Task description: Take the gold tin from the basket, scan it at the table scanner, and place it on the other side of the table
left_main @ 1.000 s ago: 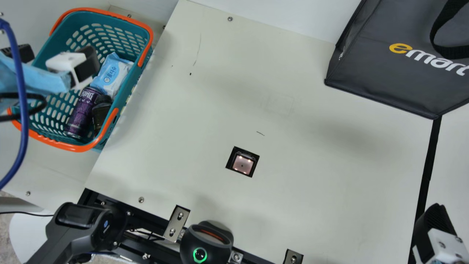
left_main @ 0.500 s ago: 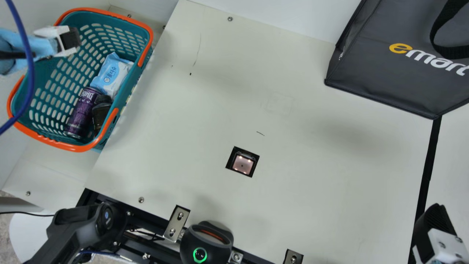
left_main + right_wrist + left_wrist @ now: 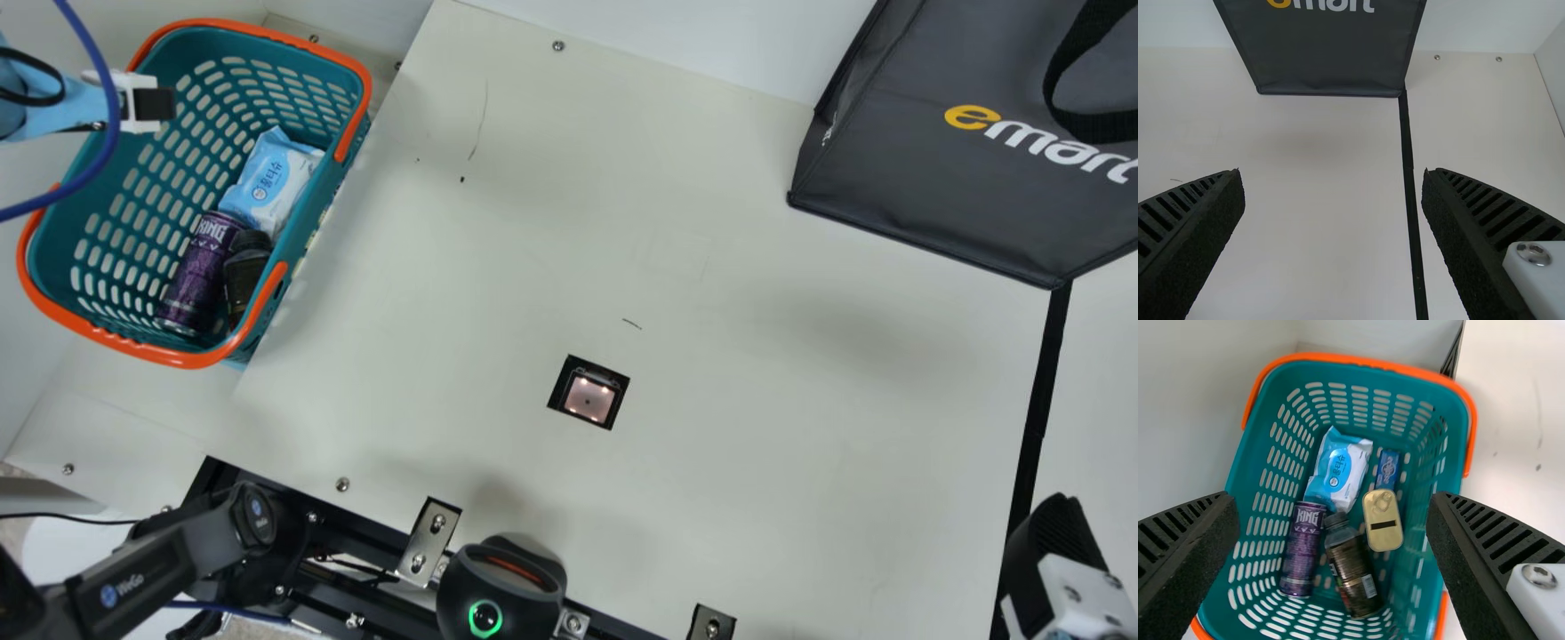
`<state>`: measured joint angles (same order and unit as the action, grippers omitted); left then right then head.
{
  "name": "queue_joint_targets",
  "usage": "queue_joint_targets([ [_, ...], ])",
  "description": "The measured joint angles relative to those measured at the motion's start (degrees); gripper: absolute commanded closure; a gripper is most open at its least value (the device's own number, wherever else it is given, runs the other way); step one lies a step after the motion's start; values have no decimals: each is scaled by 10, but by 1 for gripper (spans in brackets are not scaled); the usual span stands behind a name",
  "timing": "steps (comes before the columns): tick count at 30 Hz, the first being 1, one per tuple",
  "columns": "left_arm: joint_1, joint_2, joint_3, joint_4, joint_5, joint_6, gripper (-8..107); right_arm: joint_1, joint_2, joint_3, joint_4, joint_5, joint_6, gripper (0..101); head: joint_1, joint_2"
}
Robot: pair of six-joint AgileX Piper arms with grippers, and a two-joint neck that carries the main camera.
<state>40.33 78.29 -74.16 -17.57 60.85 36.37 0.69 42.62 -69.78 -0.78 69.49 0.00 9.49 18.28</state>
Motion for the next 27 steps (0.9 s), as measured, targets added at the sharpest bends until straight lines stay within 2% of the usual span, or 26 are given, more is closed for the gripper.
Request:
queue_joint_targets([
  [11, -6, 104, -14, 6, -22, 69, 9, 0, 0, 0, 0, 0, 0, 6, 0, 0],
  [27, -31, 243, -36, 34, -48, 88, 9, 0, 0, 0, 0, 0, 0, 6, 0, 0],
])
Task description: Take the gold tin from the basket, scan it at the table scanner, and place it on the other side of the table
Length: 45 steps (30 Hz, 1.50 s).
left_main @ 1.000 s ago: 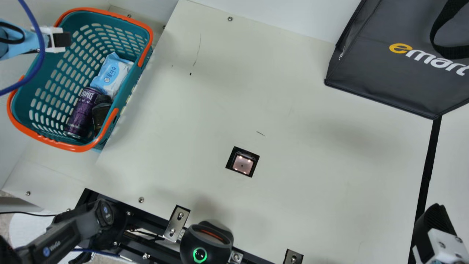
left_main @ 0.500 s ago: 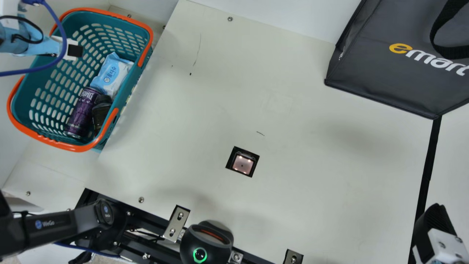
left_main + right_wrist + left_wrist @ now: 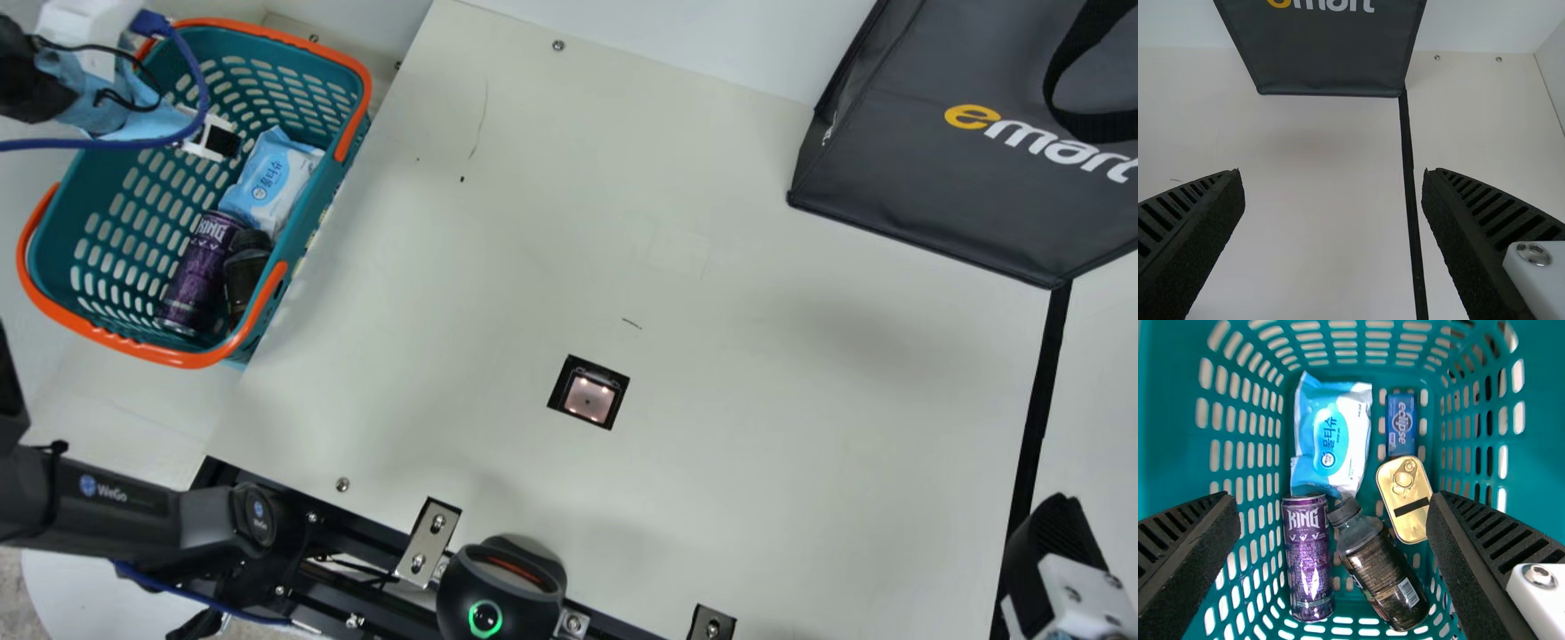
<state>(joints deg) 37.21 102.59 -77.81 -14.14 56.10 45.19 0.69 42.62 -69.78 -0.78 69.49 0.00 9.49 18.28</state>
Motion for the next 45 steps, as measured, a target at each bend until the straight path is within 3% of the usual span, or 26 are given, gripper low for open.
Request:
queue_joint_targets([
  [15, -2, 69, 12, 19, -19, 16, 9, 0, 0, 0, 0, 0, 0, 6, 0, -1],
  [31, 15, 70, 61, 40, -26, 34, 9, 0, 0, 0, 0, 1, 0, 6, 0, -1],
  [45, 29, 77, 82, 1, -37, 19, 9, 0, 0, 0, 0, 1, 0, 6, 0, -1],
])
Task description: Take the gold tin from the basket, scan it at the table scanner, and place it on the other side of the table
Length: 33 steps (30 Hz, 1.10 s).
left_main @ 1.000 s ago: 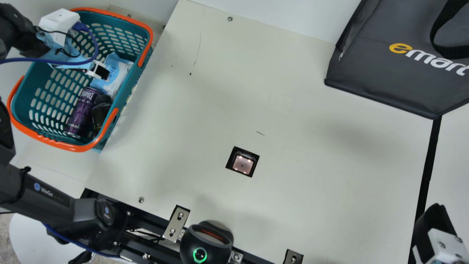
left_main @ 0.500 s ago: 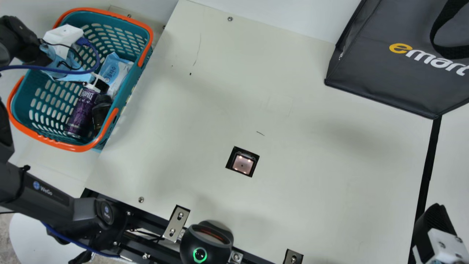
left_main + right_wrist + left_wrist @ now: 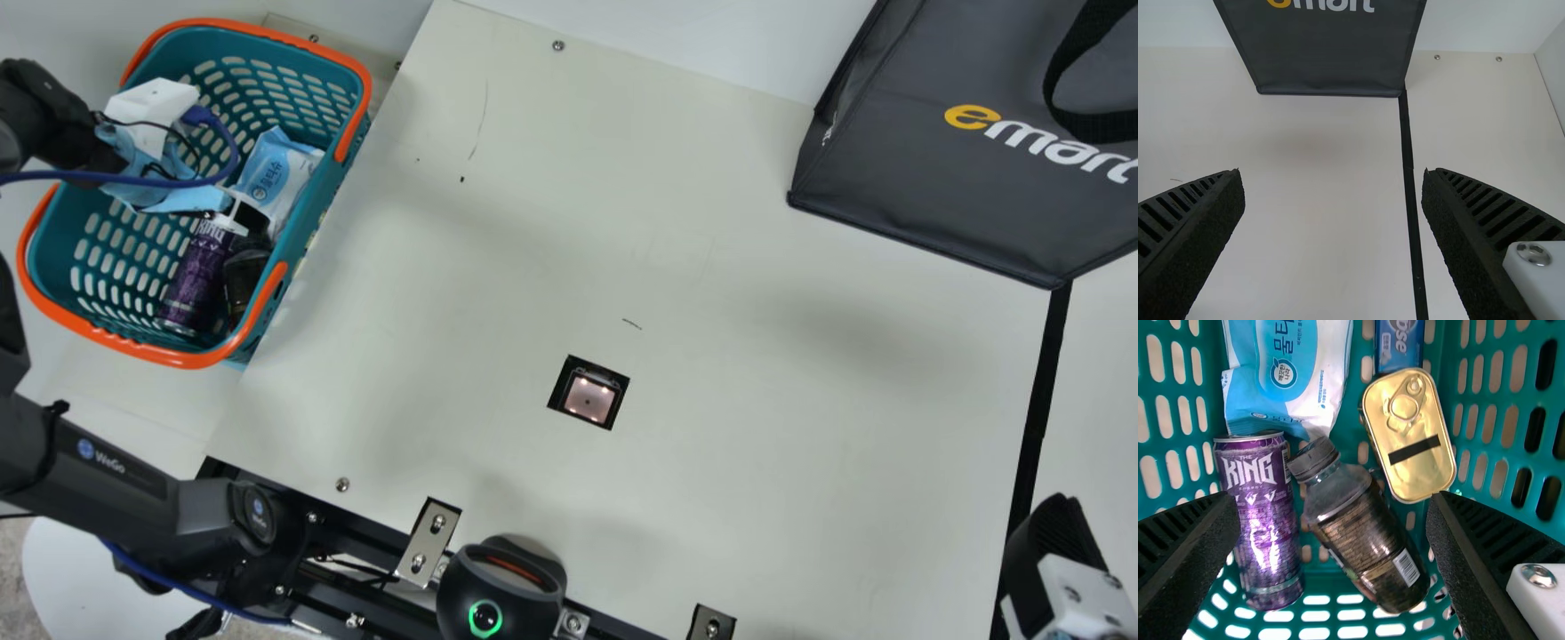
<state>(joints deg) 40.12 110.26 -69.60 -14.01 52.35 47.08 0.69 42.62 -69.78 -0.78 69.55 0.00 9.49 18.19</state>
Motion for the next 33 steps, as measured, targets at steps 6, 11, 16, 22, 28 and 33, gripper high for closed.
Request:
queue_joint_targets([
  [6, -7, 12, 3, -17, -23, -30, 9, 0, 0, 0, 0, 0, 0, 6, 0, 1],
  [11, -18, 20, 3, -24, -44, -58, 9, 0, 0, 0, 0, 0, 0, 6, 0, 0],
  [16, -26, 27, -1, -27, -53, -73, 9, 0, 0, 0, 0, 0, 0, 6, 0, 1],
  [22, -31, 41, -12, -35, -58, -75, 9, 0, 0, 0, 0, 0, 0, 6, 0, 1],
  [28, -41, 61, -29, -37, -63, -81, 9, 0, 0, 0, 0, 0, 0, 6, 0, 1],
  [33, -53, 80, -42, -39, -69, -96, 9, 0, 0, 0, 0, 0, 0, 6, 0, 1],
])
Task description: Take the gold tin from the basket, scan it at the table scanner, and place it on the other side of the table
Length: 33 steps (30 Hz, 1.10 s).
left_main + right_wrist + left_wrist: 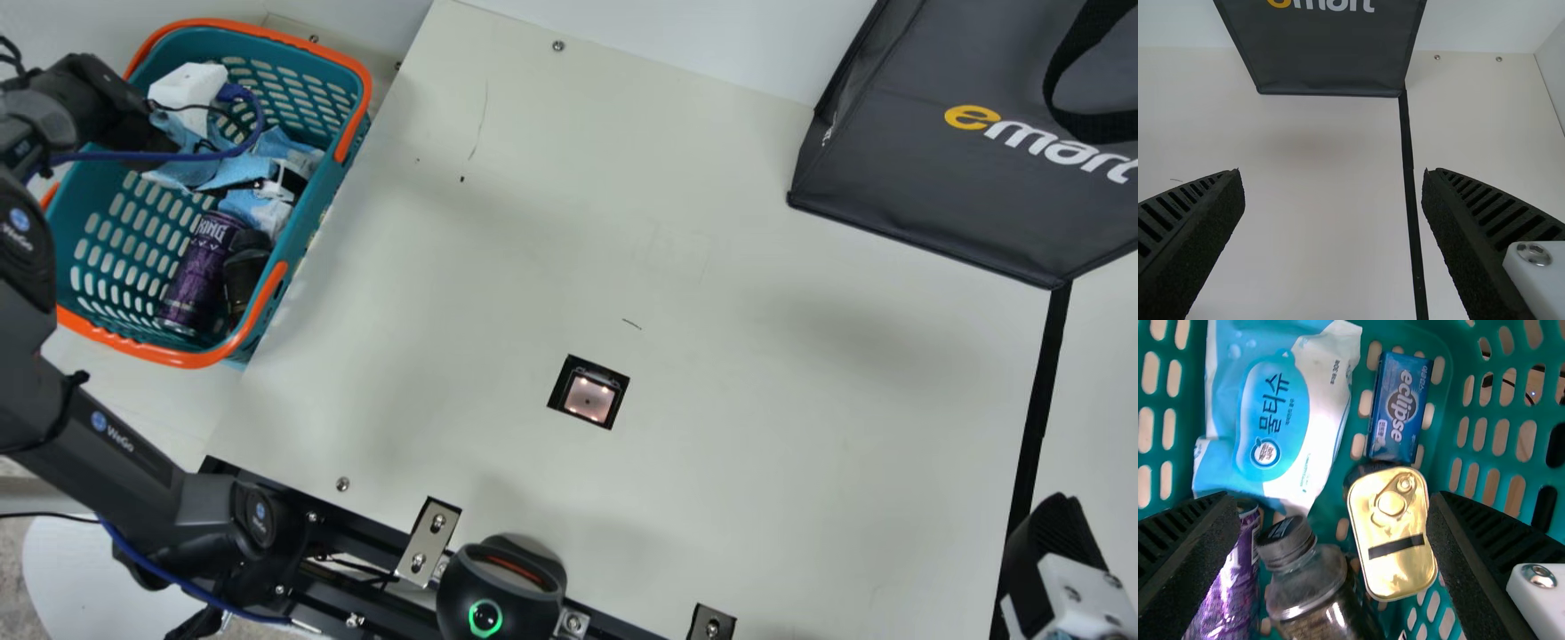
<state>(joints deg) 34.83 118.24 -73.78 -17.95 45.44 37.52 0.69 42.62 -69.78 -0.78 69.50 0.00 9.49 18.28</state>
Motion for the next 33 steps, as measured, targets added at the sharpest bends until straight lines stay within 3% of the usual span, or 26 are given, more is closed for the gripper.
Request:
queue_joint_targets([
  [22, -38, 55, -14, -1, -42, -59, 9, 0, 0, 0, 0, 1, 0, 6, 0, 0],
  [33, -42, 59, -18, -7, -28, -109, 9, 0, 0, 0, 0, 1, 0, 6, 0, -1],
])
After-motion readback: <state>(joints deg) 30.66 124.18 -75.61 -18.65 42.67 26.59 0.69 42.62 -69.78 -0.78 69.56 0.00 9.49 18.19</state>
